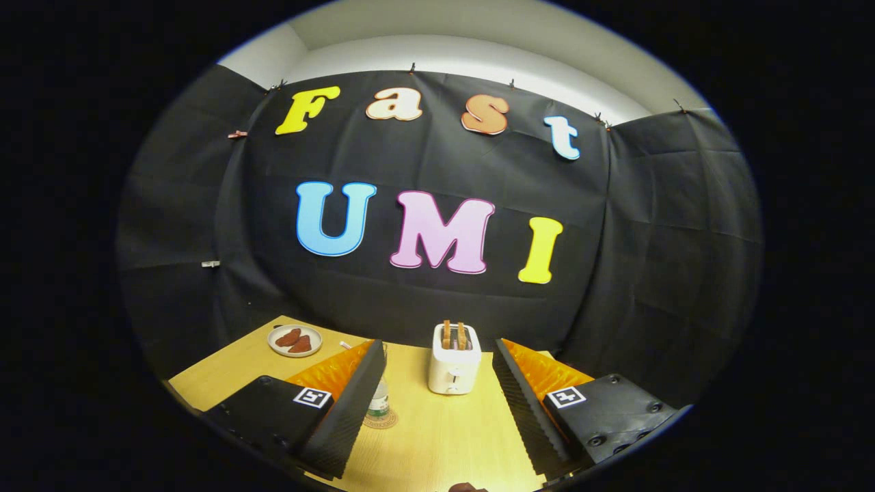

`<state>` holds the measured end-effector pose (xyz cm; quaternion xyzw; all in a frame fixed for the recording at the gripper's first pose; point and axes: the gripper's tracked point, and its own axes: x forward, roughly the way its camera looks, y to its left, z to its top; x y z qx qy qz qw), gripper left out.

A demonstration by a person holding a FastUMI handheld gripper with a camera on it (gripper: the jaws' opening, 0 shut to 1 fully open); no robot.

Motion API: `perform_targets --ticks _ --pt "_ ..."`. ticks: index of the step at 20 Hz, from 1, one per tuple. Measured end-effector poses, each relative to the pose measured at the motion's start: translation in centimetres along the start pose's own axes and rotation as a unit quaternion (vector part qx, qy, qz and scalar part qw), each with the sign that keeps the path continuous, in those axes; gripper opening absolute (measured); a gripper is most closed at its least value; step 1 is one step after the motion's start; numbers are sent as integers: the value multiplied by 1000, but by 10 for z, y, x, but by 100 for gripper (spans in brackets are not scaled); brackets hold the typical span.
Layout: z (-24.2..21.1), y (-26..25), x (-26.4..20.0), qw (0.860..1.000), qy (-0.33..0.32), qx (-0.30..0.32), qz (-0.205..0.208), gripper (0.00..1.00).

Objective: Take the bottle from table, then pour the juice into the cup, finally place the bottle on the coaster

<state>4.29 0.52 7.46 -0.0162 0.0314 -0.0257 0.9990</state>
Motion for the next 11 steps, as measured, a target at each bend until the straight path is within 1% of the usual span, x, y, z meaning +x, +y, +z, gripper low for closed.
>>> perform_targets --ticks 3,4,7,11 --pt "6 -4 -25 1000 -8 -11 -18 98" --pt "7 -1 -33 1000 -11 -10 -16 98" --pt "8 15 -51 1000 -11 4 0 98" --pt "15 19 -60 1000 -21 5 15 98"
